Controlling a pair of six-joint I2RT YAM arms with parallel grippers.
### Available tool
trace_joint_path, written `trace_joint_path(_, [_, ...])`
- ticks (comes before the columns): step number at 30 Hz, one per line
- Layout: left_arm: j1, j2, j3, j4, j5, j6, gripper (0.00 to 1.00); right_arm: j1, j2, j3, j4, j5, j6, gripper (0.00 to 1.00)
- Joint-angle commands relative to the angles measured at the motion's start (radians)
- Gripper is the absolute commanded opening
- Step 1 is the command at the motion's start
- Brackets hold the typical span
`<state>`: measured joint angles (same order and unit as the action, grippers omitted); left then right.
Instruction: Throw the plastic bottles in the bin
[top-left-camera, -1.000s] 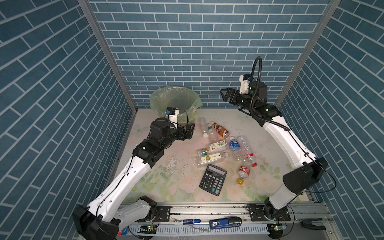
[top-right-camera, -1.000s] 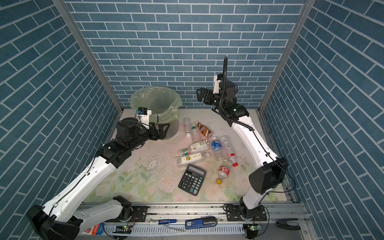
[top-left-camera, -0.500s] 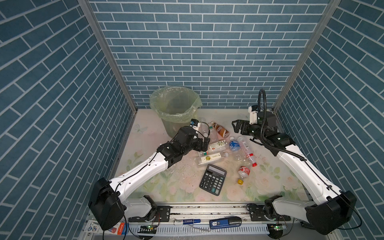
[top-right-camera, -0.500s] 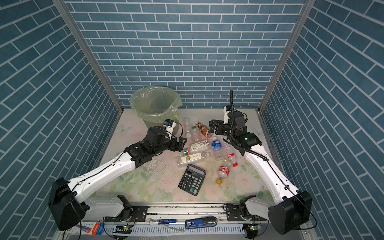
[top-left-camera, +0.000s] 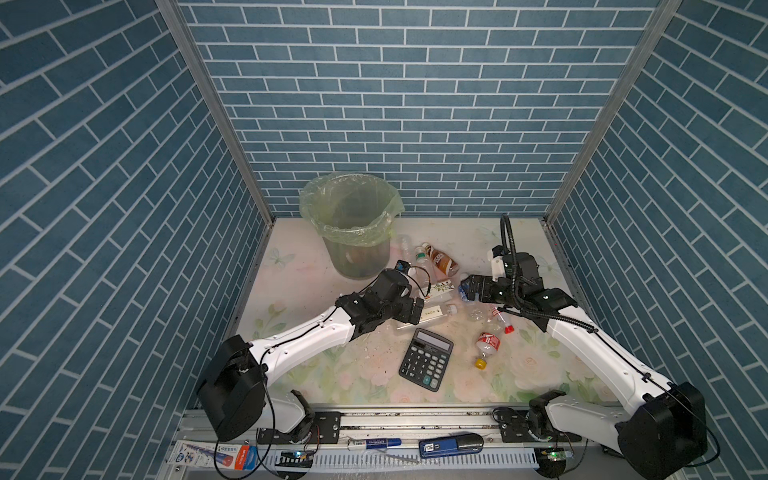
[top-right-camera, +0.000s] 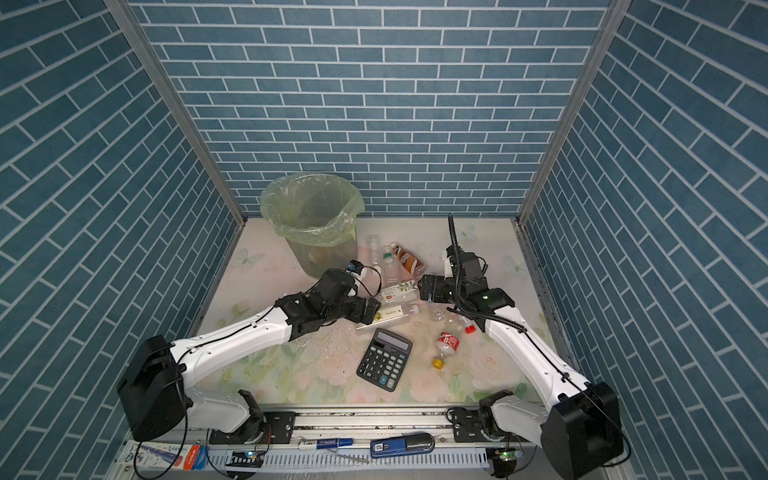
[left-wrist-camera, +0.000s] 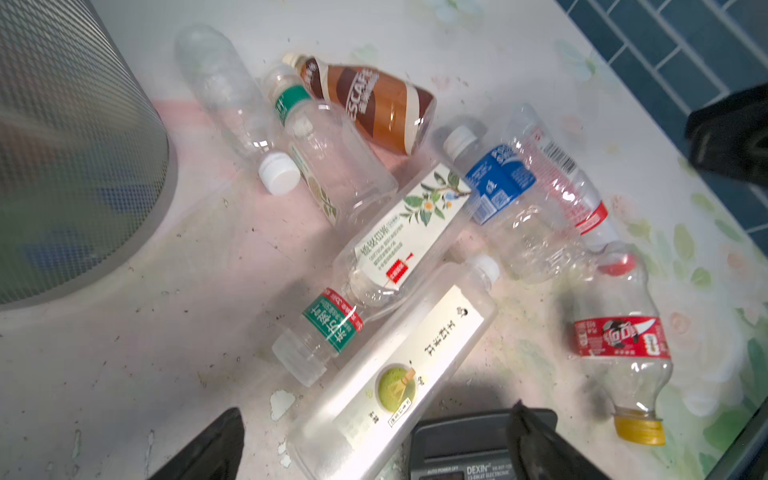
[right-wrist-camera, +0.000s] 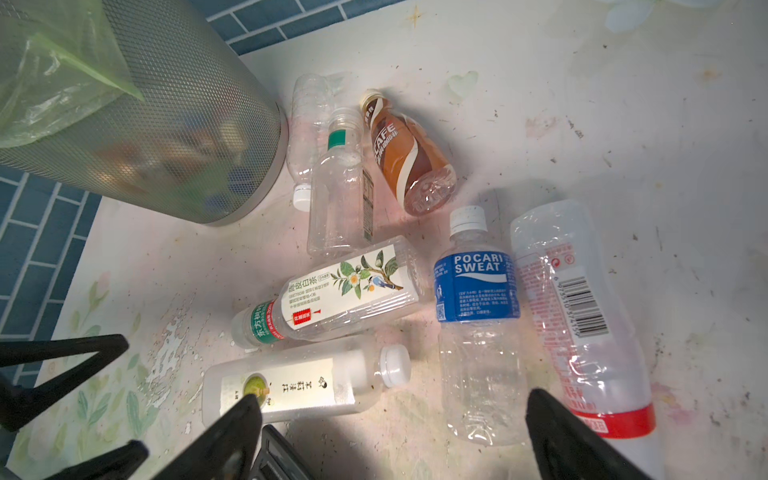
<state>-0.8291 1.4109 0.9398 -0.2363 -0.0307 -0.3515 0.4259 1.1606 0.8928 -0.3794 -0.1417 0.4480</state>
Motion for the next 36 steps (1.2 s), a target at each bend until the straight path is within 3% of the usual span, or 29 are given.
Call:
trace_joint_path(1, [-0.012, 0.006, -0.066, 0.025, 0.027, 0.058, 0.99, -0.003, -0.026, -0.038, 0.020, -0.043, 0.015, 0.99])
trace_joint_path(13, [-0.011, 0.107, -0.099, 0.108, -0.004, 0.159, 0.90, -0.005, -0.080, -0.063, -0.012, -0.037, -0.019, 0.99])
trace_joint_path(36, [0.020, 0.114, -0.171, 0.132, -0.078, 0.157, 0.76, -0.010, -0.088, -0.092, 0.015, -0.032, -0.003, 0.99])
